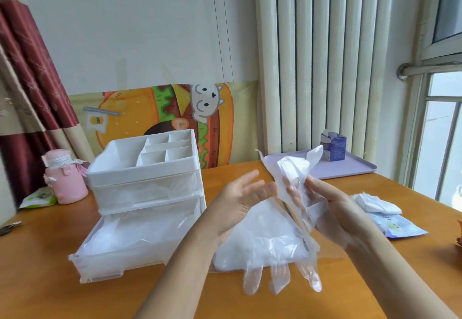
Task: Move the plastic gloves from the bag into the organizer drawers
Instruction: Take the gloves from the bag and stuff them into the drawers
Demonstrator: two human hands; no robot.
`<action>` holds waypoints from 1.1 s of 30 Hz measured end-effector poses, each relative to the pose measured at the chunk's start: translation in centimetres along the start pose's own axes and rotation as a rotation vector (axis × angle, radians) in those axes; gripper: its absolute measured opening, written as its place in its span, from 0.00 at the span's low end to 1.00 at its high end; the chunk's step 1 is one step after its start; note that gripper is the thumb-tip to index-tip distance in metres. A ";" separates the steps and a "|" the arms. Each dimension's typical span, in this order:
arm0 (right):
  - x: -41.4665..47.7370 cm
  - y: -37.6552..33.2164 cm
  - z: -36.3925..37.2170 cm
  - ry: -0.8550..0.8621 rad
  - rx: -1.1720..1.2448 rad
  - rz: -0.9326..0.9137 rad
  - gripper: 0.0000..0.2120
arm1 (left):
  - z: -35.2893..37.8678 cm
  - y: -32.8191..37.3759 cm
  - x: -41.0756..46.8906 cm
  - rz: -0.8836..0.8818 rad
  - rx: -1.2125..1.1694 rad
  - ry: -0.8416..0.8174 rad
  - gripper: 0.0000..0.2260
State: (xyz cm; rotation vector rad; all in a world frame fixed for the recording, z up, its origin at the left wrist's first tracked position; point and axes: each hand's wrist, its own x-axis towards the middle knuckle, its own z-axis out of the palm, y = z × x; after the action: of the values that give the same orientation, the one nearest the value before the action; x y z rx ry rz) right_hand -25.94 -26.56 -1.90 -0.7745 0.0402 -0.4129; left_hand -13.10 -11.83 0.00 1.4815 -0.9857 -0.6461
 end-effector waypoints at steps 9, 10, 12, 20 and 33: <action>0.5 3.4 0.8 -0.050 0.067 0.140 0.20 | -4.7 -0.1 -2.4 0.168 -0.248 0.124 0.09; 0.6 3.7 1.3 -0.049 0.081 0.151 0.20 | -5.7 -0.1 -2.7 0.193 -0.182 0.117 0.12; 0.8 4.2 2.4 -0.053 0.095 0.158 0.24 | -7.0 -0.4 -3.2 0.170 -0.058 0.041 0.26; 2.2 6.2 9.2 -0.159 -0.029 0.122 0.15 | -10.8 -0.7 -4.5 0.118 -0.188 -0.111 0.29; 8.7 10.9 11.8 0.116 -1.216 -0.160 0.17 | -21.6 -1.4 -7.2 -0.157 0.432 0.498 0.12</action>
State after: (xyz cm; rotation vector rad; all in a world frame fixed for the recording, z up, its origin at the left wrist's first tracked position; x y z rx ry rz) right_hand -11.99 -14.93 0.07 -1.9584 0.3638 -0.5791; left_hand 1.92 5.27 1.14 1.9914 -0.6428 -0.1489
